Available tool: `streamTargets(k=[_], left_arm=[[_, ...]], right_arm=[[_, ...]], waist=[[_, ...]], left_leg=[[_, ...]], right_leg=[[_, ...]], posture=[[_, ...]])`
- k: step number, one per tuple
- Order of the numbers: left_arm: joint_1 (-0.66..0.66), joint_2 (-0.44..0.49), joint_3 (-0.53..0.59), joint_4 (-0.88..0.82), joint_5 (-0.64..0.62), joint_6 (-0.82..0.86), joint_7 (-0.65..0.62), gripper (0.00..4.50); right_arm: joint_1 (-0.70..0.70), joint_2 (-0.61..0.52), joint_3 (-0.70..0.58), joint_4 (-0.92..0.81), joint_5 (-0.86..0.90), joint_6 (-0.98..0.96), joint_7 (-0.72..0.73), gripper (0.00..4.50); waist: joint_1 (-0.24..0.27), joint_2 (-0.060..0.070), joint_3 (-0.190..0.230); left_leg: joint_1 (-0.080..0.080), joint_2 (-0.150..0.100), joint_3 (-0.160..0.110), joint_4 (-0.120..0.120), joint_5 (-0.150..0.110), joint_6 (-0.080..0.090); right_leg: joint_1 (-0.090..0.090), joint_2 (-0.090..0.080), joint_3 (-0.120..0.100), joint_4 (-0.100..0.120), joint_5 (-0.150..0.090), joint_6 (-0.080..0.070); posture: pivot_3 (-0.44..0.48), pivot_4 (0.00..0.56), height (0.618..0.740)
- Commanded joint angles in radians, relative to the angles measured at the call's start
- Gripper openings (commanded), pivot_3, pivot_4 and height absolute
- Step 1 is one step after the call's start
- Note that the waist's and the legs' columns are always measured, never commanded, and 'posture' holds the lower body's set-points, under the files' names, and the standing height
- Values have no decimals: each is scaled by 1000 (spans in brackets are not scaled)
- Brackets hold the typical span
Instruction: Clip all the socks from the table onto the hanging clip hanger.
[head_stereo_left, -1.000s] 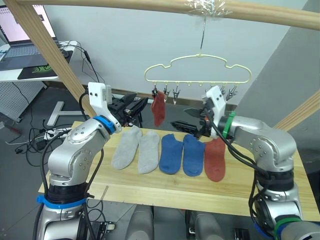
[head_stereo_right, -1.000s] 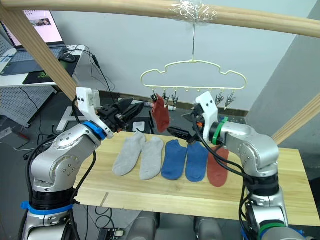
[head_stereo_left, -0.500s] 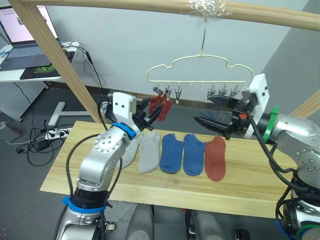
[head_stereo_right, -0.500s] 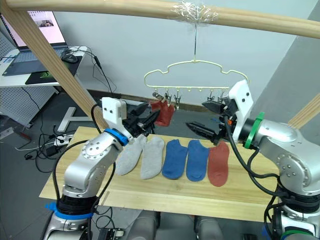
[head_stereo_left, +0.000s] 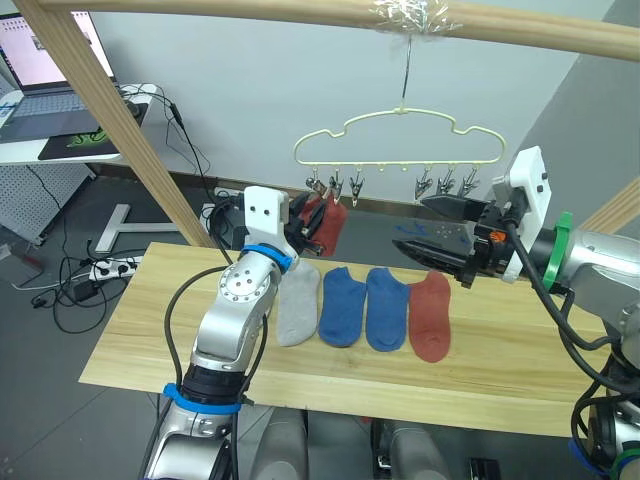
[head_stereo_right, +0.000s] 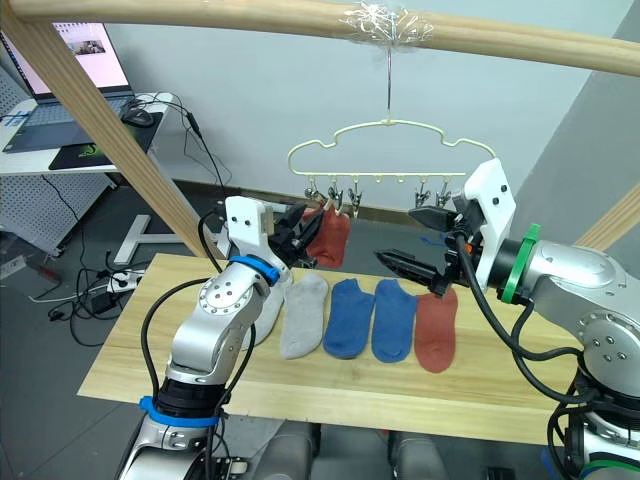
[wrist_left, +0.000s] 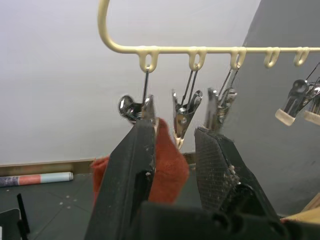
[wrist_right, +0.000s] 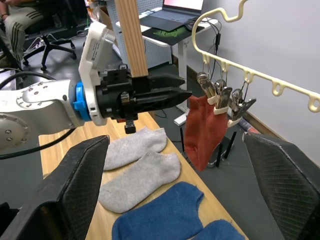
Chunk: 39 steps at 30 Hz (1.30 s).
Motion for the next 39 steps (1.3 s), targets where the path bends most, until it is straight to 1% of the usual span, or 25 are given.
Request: streamTargets(k=[1,3,14,25,39], left_arm=[[-30,-14,8,-2,9,-17,-3,2070],[-42,-23,9,11,17,-27,3,2619],[-102,-62,19,106,70,-80,31,2619],[-190,-108,27,255,124,-140,97,2619],[-262,-142,63,351,128,-187,144,2619]], right_arm=[[1,-23,-38,-37,50,-1,-35,4500],[4,-29,-39,-38,70,-3,-53,4500],[40,-77,-57,-54,176,-18,-152,4500],[79,-125,-72,-65,271,-43,-239,4500],[127,-186,-67,-66,363,-104,-326,4500]], waist=[[-6,0,0],[-9,0,0],[-33,0,0],[-43,0,0],[-62,0,0]], left_leg=[[0,0,0,0,0,0],[0,0,0,0,0,0],[0,0,0,0,0,0],[0,0,0,0,0,0],[0,0,0,0,0,0]], right_leg=[[0,0,0,0,0,0],[0,0,0,0,0,0],[0,0,0,0,0,0],[0,0,0,0,0,0],[0,0,0,0,0,0]], posture=[[87,204,740],[82,205,740],[36,207,740],[-2,208,740],[-19,210,740]])
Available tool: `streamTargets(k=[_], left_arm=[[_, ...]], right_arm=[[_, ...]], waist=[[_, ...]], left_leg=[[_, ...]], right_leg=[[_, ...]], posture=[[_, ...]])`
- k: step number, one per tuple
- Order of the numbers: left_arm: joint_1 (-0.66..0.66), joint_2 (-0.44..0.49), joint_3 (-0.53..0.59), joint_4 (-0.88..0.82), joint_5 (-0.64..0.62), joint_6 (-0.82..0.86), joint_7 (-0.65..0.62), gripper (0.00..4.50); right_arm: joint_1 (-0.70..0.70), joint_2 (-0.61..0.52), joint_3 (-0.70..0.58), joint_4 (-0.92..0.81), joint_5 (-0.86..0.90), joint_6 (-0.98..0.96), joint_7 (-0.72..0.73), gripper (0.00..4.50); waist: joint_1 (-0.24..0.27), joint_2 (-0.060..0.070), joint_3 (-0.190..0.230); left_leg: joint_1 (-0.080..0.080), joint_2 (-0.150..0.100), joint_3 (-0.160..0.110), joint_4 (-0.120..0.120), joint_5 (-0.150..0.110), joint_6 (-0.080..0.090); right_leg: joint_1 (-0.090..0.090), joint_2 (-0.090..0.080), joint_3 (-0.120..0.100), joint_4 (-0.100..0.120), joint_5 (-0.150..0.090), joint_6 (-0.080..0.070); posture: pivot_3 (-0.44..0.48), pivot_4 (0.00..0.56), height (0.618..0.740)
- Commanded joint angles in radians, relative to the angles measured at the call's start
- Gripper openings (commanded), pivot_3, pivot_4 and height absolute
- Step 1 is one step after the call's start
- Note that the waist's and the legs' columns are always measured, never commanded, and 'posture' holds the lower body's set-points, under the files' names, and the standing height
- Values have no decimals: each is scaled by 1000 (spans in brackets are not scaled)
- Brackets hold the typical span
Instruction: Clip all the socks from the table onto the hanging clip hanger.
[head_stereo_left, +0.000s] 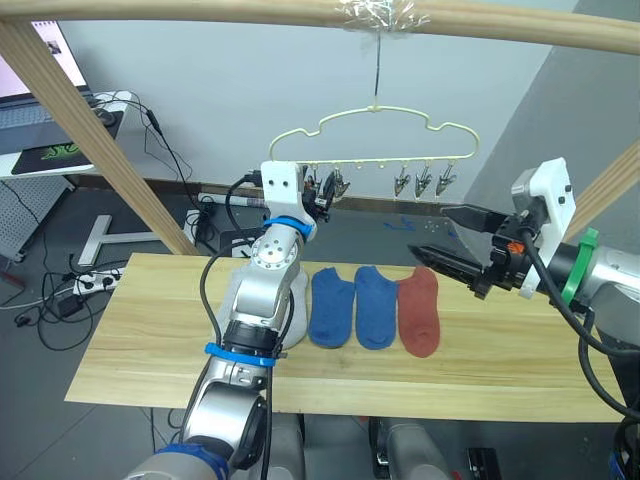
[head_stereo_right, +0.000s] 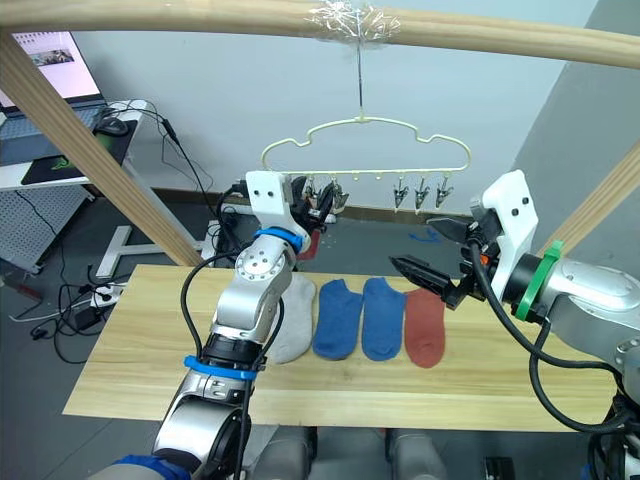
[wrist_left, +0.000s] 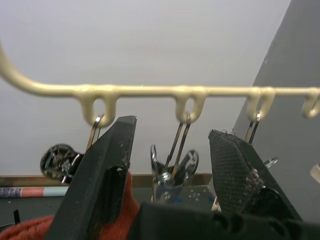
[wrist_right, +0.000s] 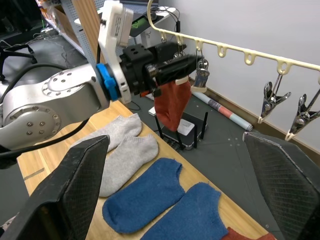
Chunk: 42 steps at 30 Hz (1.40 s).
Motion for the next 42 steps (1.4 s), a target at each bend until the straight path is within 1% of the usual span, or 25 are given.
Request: streamTargets(k=[1,14,17,22,24,26,29,32,35,39,42], left_arm=[[-25,-9,8,-2,8,-28,11,2619],[-21,-17,14,11,5,-26,19,2619],[-19,-17,19,10,3,-28,23,2056],[-22,-19,25,10,4,-30,23,650],[-23,-20,26,8,4,-29,25,284],[-23,-24,26,-2,-4,-19,16,86],[-28,-33,26,-17,-26,5,-3,79],[-28,-35,39,-49,-75,65,-39,79],[-22,-39,62,-84,-141,156,-76,79],[-27,-40,112,-130,-240,287,-98,79],[-38,-41,156,-158,-307,372,-89,79]], right_arm=[[2,-23,-19,-24,25,-39,-17,4500],[15,-60,-3,-13,54,-79,-40,4500],[15,-67,1,-9,58,-86,-41,4500],[16,-73,9,-4,64,-93,-44,4500],[21,-75,13,0,67,-89,-46,4500],[29,-83,25,11,62,-76,-43,4500],[15,-109,92,64,2,-34,-23,4500],[-44,-129,233,194,-139,12,1,4500],[-110,-136,384,328,-291,39,75,4500],[-196,-103,537,490,-461,51,154,4500],[-238,-60,606,591,-568,30,209,4500]], waist=[[-1,0,0],[-2,0,0],[-2,0,0],[-1,0,0],[-1,0,0],[-1,0,0],[-1,0,0],[-1,0,0],[-4,0,0],[-5,0,0],[-5,0,0]], left_leg=[[0,0,0,0,0,0],[0,0,0,0,0,0],[0,0,0,0,0,0],[0,0,0,0,0,0],[0,0,0,0,0,0],[0,0,0,0,0,0],[0,0,0,0,0,0],[0,0,0,1,0,0],[0,0,0,1,0,0],[0,1,0,1,0,1],[0,1,0,0,0,1]], right_leg=[[0,0,0,0,0,0],[0,0,0,0,0,0],[0,0,0,0,0,0],[0,0,0,0,0,0],[0,0,0,0,0,0],[0,0,0,0,0,0],[0,0,0,0,0,0],[0,0,0,0,0,0],[0,0,1,0,0,0],[-1,1,1,0,0,0],[-1,1,1,0,0,1]], posture=[[-19,210,740],[-20,209,740],[-18,209,740],[-15,209,740],[-9,208,740],[2,206,740],[7,205,740],[6,206,740],[8,212,740],[29,223,740],[37,227,740]])
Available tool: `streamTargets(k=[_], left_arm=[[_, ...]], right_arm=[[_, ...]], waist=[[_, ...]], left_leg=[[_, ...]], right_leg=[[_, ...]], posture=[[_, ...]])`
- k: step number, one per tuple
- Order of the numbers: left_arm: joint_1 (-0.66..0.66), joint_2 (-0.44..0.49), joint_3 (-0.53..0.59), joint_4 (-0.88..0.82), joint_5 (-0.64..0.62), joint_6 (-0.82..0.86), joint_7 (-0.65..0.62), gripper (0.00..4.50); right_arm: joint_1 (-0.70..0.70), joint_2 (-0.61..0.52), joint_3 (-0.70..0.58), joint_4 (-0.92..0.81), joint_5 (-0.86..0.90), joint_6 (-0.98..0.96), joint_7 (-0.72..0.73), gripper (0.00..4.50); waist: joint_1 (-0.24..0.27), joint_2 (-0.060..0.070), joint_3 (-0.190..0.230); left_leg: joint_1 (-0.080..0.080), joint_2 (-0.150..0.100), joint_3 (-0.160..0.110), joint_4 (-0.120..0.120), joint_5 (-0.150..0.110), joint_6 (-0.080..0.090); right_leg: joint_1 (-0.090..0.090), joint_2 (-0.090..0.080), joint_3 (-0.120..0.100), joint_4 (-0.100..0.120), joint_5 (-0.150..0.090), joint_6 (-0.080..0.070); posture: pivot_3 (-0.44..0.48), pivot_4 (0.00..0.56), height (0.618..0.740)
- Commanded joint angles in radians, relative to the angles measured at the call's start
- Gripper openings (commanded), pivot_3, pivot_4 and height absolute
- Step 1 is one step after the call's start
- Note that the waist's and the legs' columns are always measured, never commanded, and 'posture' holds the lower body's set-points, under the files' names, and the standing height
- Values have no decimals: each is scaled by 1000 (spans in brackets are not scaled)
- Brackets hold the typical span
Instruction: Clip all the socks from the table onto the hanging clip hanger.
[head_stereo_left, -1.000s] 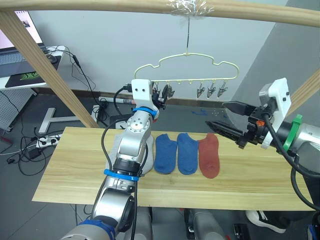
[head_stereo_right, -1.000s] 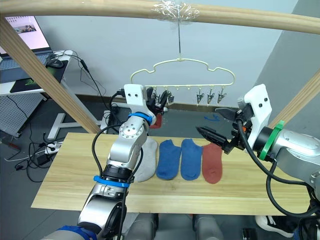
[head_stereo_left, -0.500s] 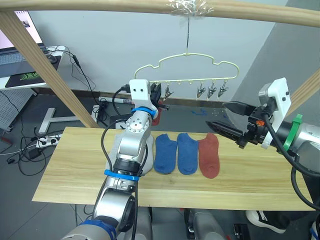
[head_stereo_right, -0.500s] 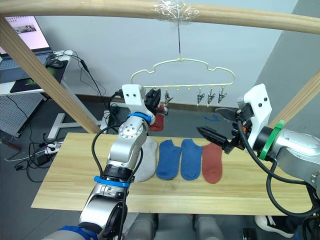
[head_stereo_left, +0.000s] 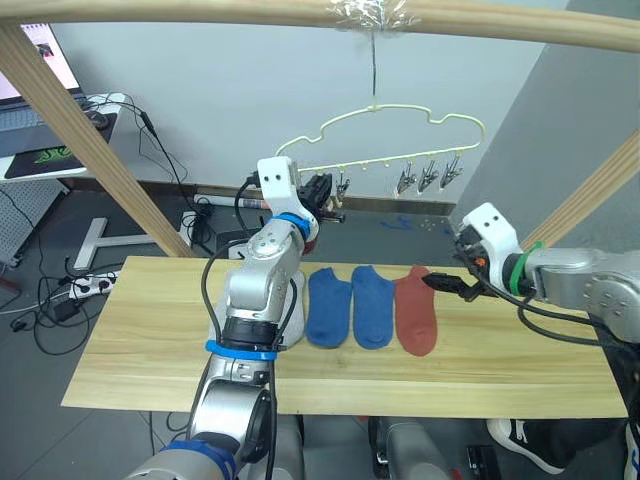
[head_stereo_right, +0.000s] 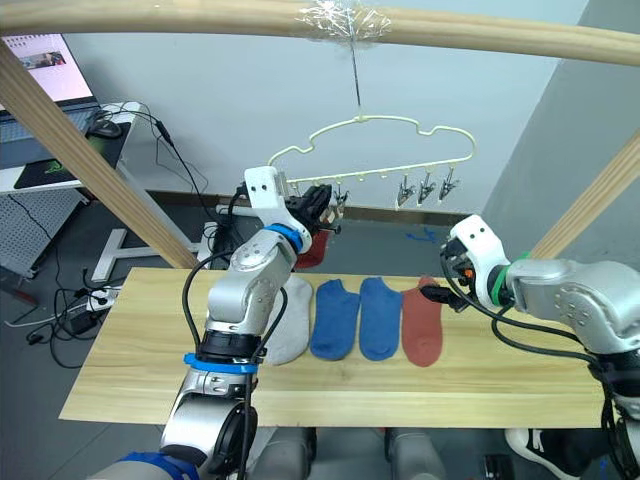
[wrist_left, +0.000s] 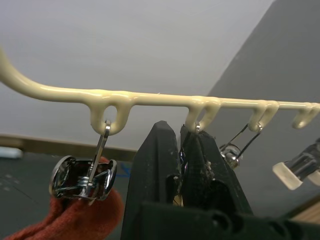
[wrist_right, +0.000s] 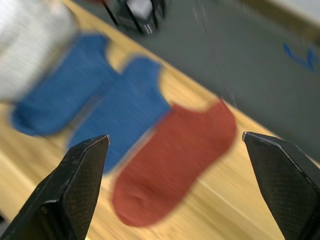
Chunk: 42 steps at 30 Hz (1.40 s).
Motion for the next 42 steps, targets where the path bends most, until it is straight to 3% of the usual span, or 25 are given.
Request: streamTargets(k=[1,6,17,29,38,42], left_arm=[[-21,-3,43,-64,-73,84,7,79],[-36,-3,82,-98,-141,162,17,79],[-27,0,58,-132,-146,193,31,79],[-19,-4,47,-163,-145,215,51,79],[-21,4,42,-175,-143,227,55,79],[-25,4,38,-175,-144,228,56,79]], right_arm=[[-44,31,65,90,-130,-35,69,4500],[-82,121,120,271,-286,-94,128,4500],[-157,312,174,625,-552,-261,233,4500],[-184,429,142,828,-708,-378,297,4500],[-173,440,144,841,-780,-392,351,4500],[-162,444,133,839,-804,-385,355,3634]], waist=[[1,0,0],[3,0,0],[7,0,1],[8,0,1],[9,0,1],[10,0,1]], left_leg=[[0,0,0,0,0,0],[0,0,0,0,0,0],[0,0,0,0,0,0],[0,0,0,0,0,0],[0,0,0,-1,0,0],[0,0,0,-1,0,0]], right_leg=[[0,0,0,0,0,0],[0,0,0,0,0,0],[0,0,0,0,0,0],[0,0,0,0,0,0],[0,0,0,0,0,0],[0,0,0,0,0,0]], posture=[[40,227,740],[57,228,740],[88,238,740],[112,253,740],[117,248,740],[115,244,740]])
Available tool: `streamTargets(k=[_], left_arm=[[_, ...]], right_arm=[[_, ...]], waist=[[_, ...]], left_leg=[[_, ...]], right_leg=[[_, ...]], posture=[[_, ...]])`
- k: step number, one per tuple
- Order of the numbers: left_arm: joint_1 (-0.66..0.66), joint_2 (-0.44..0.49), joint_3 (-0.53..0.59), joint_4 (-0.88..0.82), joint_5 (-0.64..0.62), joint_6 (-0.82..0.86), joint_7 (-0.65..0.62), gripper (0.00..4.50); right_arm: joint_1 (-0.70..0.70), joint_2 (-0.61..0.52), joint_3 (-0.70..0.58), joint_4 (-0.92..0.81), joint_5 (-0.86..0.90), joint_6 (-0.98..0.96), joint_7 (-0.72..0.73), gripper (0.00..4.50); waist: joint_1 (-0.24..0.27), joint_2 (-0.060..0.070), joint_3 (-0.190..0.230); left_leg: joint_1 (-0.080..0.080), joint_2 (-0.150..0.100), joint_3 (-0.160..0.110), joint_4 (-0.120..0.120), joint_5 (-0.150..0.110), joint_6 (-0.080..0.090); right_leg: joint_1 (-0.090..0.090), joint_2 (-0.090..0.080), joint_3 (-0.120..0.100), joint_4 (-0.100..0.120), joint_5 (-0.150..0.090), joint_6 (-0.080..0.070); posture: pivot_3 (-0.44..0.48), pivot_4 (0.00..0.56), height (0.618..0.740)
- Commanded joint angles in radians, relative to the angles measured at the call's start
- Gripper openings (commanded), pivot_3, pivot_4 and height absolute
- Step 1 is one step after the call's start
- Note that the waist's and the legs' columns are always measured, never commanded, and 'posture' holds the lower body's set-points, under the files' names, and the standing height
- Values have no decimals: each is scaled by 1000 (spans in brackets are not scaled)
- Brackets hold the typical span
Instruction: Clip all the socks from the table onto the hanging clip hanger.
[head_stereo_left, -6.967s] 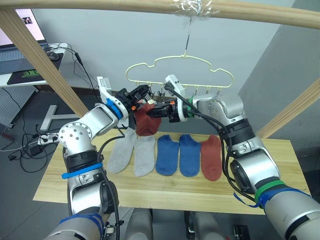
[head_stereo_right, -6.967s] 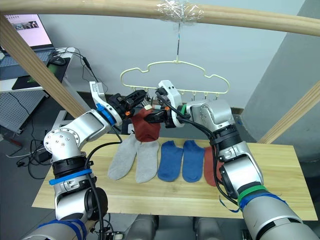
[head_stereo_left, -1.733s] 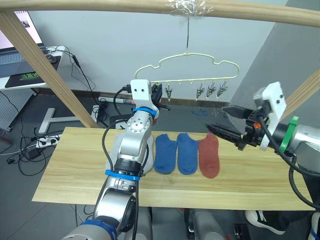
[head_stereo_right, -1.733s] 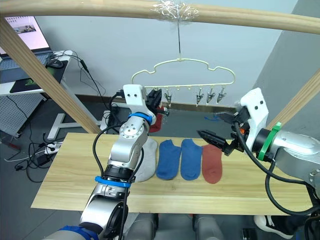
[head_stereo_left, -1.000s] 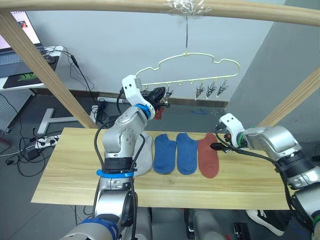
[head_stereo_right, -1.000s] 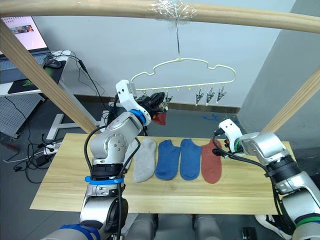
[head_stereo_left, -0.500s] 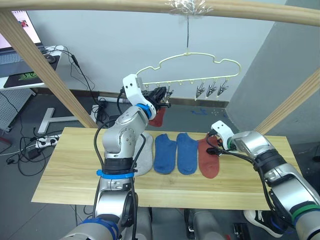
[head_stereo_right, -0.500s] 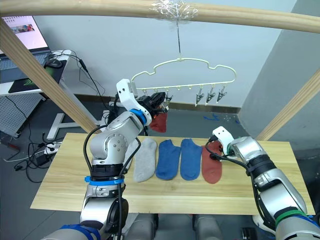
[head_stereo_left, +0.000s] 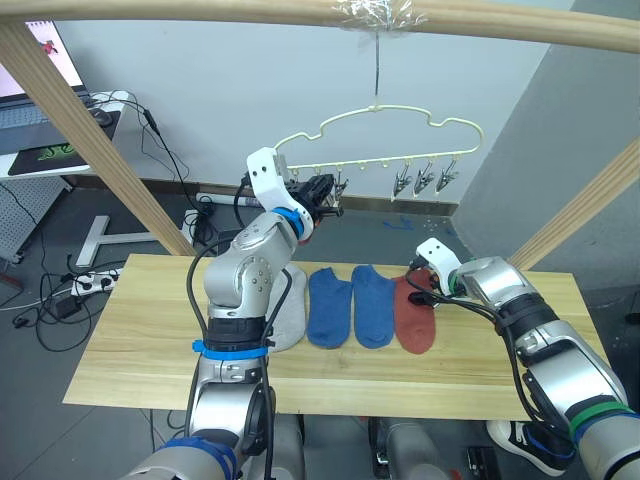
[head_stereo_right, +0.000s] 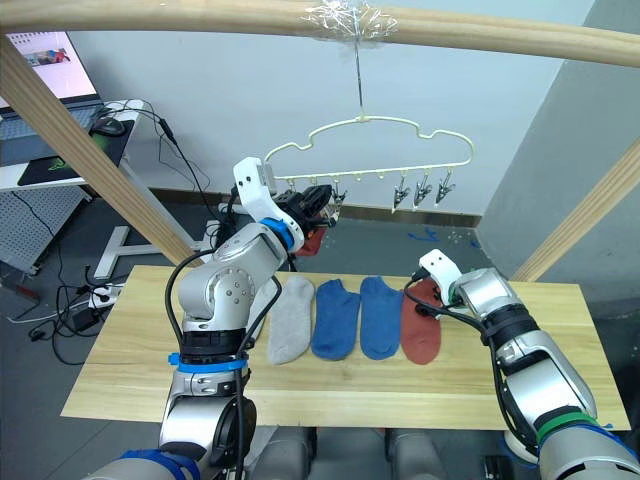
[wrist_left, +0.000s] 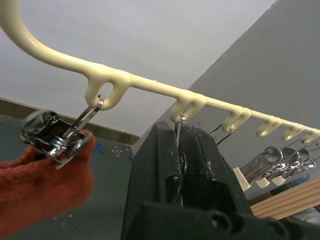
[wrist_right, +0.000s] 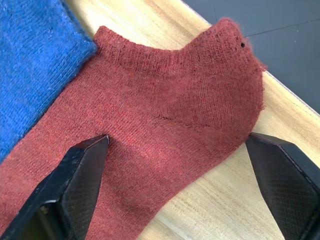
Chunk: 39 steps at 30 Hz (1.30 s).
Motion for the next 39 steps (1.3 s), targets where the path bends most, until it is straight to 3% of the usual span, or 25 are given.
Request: streamTargets(k=[1,10,17,20,25,28,33,39], left_arm=[[-13,-1,-12,-45,-7,1,-1,79],[-9,1,-14,-49,-8,5,-2,79],[0,13,-4,-52,-30,32,-25,79],[-3,22,43,-48,-100,84,-54,79],[-25,57,162,-11,-267,205,-96,79],[-37,81,204,12,-331,255,-107,79],[-66,98,282,70,-433,312,-93,79],[-107,109,359,141,-543,374,-60,79]], right_arm=[[21,1,-12,-2,-24,12,13,3257],[29,-1,-27,-8,-45,18,31,35],[56,-20,-18,-66,-67,29,54,10],[90,-50,-27,-204,-58,62,78,10],[177,-111,-106,-586,52,251,143,10],[211,-96,-210,-756,133,380,122,10],[243,47,-433,-952,267,591,49,10],[226,235,-614,-1022,370,729,-30,10]], waist=[[0,0,0],[0,0,0],[0,0,0],[1,0,0],[-4,0,0],[-5,0,0],[-3,0,0],[-3,1,0]], left_leg=[[0,0,0,0,0,0],[0,0,0,0,0,0],[0,0,0,0,0,0],[0,0,0,-1,0,0],[0,0,0,-1,0,0],[0,0,-1,-1,0,0],[0,0,-1,-1,0,0],[0,0,-1,-1,0,-1]], right_leg=[[0,0,0,0,0,0],[0,0,0,0,0,0],[0,0,0,0,0,0],[0,0,0,0,0,0],[-1,0,0,-1,0,0],[-1,0,-1,0,0,0],[-1,0,-1,0,0,0],[-1,0,-2,0,0,0]], posture=[[115,244,740],[116,241,740],[107,235,740],[106,228,740],[94,210,740],[83,198,740],[65,186,740],[60,181,740]])
